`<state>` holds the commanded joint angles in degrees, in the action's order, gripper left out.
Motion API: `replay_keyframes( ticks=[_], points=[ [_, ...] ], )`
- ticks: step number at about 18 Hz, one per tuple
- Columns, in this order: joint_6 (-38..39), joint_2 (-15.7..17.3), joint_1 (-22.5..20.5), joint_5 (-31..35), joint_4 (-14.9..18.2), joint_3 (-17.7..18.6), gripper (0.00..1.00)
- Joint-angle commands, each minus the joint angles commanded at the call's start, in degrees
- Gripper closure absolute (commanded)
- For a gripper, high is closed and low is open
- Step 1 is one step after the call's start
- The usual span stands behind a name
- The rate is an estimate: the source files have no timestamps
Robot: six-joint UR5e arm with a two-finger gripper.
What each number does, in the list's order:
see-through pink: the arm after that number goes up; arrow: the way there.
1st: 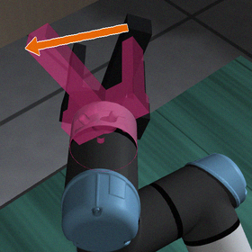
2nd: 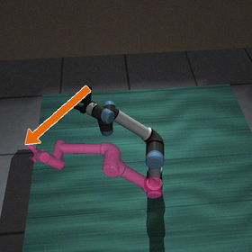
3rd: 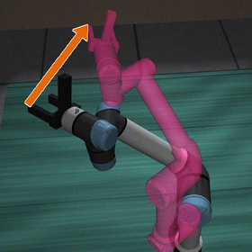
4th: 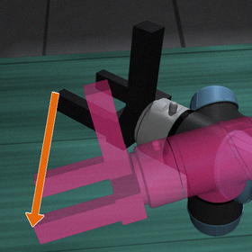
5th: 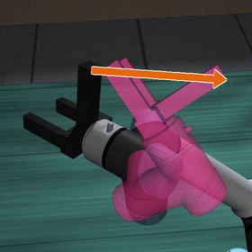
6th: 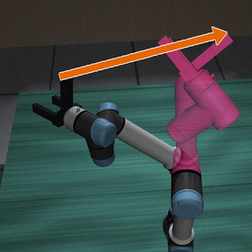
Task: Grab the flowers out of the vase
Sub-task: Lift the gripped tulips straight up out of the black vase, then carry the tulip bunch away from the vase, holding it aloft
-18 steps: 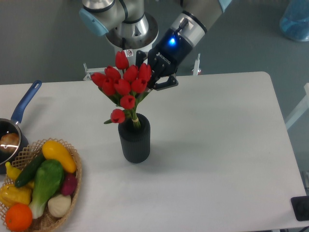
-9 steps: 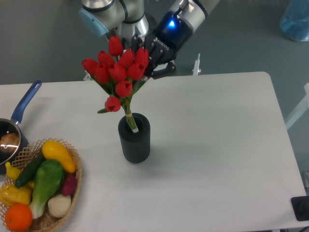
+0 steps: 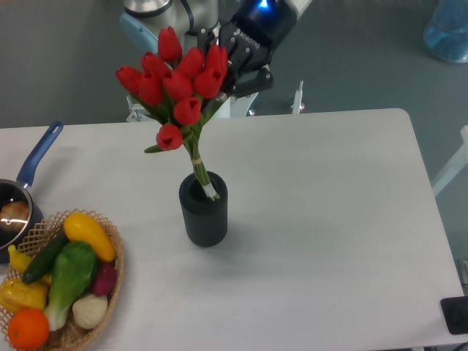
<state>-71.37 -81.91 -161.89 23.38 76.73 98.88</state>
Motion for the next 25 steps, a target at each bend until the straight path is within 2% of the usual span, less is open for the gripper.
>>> replay_keyframes(
  ticks=[3,5,7,14,22,25],
  points=[
    [-0.26,-0.35,-1.41,0.44,-0.09,-0.09,1.0],
    [-0.7,-0.96,-5.87,0.53,-1.66,0.09,1.0],
    [-1.14,-3.59,-7.82,2.1,-2.63,0.17,1.0],
    [-1.58,-7.29,-8.8,26.77,-8.43,-0.53,1.0],
    [-0.18,-14.93,-8.18,42.87,-9.84,-4.13,1.0],
    [-0.79,-17.48,-7.31,48.41,-12.29,-4.75,1.0]
  ],
)
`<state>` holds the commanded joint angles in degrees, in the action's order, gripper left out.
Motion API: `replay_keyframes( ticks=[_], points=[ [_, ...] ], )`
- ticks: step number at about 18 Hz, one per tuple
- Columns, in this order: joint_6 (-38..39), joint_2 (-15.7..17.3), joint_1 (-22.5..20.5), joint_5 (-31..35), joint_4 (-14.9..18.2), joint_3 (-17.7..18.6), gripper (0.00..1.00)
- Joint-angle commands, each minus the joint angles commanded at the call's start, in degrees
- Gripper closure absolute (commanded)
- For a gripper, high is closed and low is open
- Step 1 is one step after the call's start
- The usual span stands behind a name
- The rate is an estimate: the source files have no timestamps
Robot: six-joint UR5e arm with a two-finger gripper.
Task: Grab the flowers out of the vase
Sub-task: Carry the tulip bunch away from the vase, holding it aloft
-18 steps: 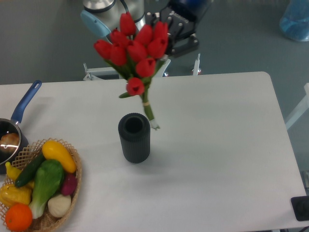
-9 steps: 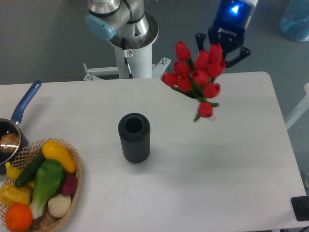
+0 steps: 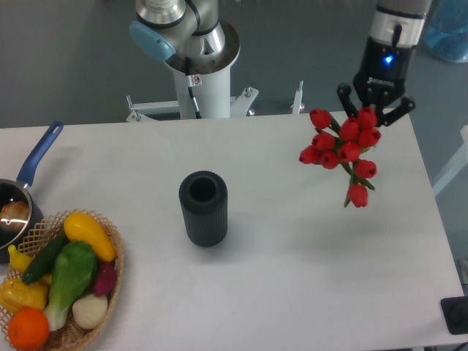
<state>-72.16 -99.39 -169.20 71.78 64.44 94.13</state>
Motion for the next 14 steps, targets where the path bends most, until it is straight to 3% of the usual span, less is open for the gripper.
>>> replay_keyframes(
  ticks=[2,4,8,14],
  points=[
    [-0.44,-2.37,2.02,5.44,-2.46,-0.7,1.0],
    [-0.35,-3.7,4.57,9.67,-2.47,-2.36,1.0],
    [0.17,-8.18,6.42,11.61,-2.47,-7.2,1.0],
    [0.17,-9.59,8.53,15.93,-2.21,-8.44,1.0]
  ],
)
